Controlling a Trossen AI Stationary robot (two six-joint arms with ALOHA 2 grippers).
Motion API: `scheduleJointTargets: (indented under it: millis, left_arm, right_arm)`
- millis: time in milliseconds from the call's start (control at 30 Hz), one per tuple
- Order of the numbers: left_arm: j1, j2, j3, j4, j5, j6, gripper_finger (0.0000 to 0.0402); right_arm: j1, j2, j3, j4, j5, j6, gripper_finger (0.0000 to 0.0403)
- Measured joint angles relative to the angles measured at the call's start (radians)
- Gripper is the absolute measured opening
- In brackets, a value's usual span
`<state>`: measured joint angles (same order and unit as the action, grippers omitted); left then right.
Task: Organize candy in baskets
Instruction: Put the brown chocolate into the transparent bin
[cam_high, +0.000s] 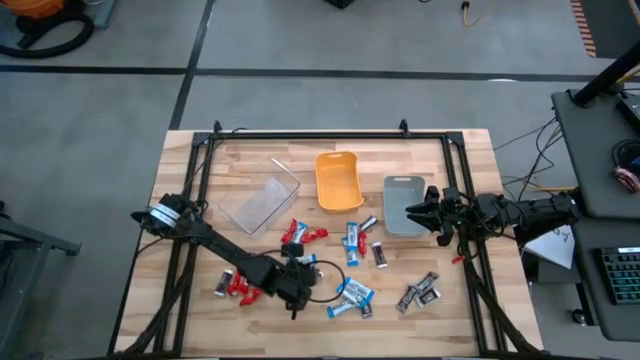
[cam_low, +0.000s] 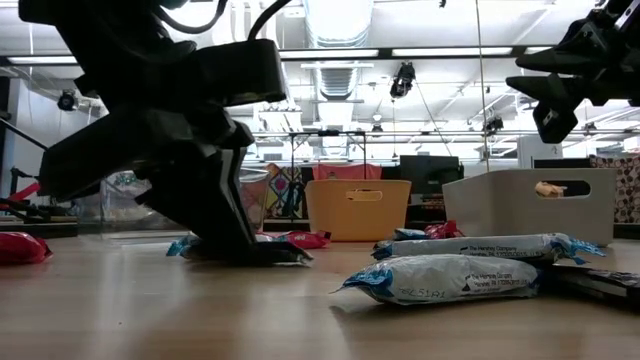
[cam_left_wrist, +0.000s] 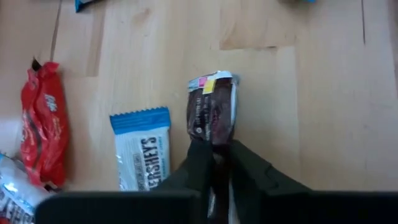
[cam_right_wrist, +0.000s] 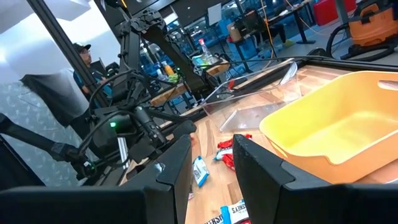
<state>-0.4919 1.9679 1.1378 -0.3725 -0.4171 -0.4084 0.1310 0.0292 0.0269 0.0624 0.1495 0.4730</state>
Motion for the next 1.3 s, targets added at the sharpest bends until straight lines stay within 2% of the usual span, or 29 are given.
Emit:
scheduleJointTargets:
  millis: [233,333,633,733,900,1100,1300]
  left_arm:
    - [0.001,-0.034,-0.005,-0.010,0.016,0.033,0.0004]
    - [0.002,-0.069,-0.009,-0.023,0.054,0.039,0.0001]
    - [0.004,-0.275,-0.008,-0.053,0.052,0.090,0.0000]
    - [0.014,-0.369,-0.007,-0.115,0.037,0.089,0.0000]
    - [0.043,-0.522,-0.010,-0.263,-0.078,0.043,0.0000]
    - [0.125,-0.663,-0.010,-0.498,-0.242,-0.146,0.0000]
    - [0.242,-0.745,-0.042,-0.623,-0.277,-0.225,0.0000]
  right_arm:
    - [0.000,0.000,0.000,0.002,0.000,-0.001,0.0109]
    - [0.000,0.000,0.000,0.002,0.000,-0.001,0.0109]
    - [0.000,0.000,0.000,0.002,0.000,-0.001,0.0109]
    - [0.000,0.000,0.000,0.002,0.001,0.006,0.0109]
    - [0.000,0.000,0.000,0.002,0.008,0.013,0.0109]
    - [0.000,0.000,0.000,0.002,0.008,0.041,0.0109]
    - [0.000,0.000,0.000,-0.001,0.009,0.042,0.0109]
